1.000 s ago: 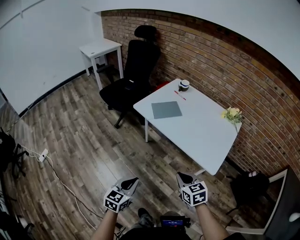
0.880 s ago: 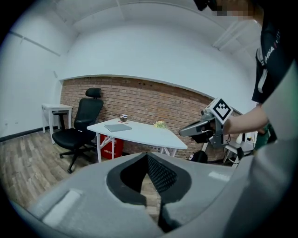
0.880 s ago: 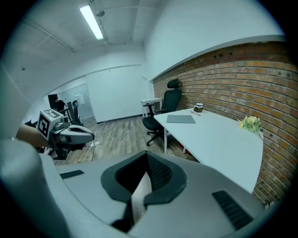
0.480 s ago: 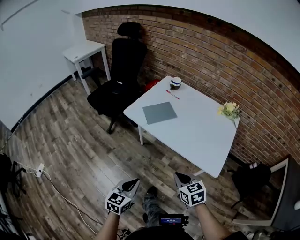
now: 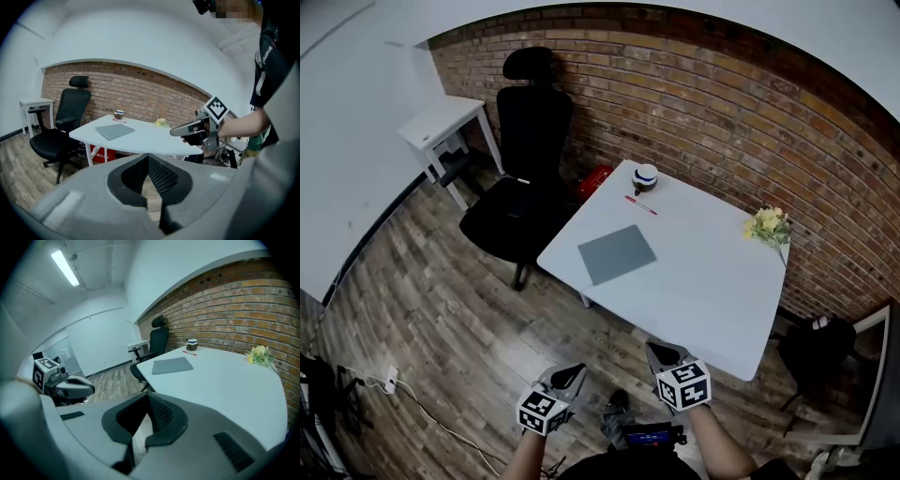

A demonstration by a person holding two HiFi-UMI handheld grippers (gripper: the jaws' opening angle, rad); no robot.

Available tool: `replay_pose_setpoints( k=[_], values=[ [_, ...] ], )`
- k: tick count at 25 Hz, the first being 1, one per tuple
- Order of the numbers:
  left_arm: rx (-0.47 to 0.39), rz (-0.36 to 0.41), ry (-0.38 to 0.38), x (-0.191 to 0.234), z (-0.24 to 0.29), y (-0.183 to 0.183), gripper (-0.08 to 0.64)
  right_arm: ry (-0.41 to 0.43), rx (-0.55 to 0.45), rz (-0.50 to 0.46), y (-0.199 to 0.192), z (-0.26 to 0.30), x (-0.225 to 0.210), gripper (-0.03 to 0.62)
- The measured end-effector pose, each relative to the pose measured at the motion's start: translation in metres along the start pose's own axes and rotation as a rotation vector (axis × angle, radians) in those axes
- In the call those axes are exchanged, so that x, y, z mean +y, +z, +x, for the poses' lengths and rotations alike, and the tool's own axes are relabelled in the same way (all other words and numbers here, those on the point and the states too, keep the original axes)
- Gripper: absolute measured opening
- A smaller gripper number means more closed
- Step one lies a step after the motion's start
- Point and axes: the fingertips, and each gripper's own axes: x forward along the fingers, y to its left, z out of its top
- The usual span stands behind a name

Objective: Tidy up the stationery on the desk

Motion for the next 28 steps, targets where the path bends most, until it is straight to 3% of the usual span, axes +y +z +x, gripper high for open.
replay_pose_setpoints(
  k=[9, 28],
  values=[
    [-0.001, 0.014, -0.067, 0.037, 0.058, 0.046, 0.006, -0.042, -0.029, 0.059, 0.045, 0.036, -0.044, 0.009],
    [0.036, 0.123, -0.29, 0.076, 0.165, 0.105, 0.006, -0.212, -0.07, 0.159, 0.091, 0.064, -0.121, 0.009]
  ],
)
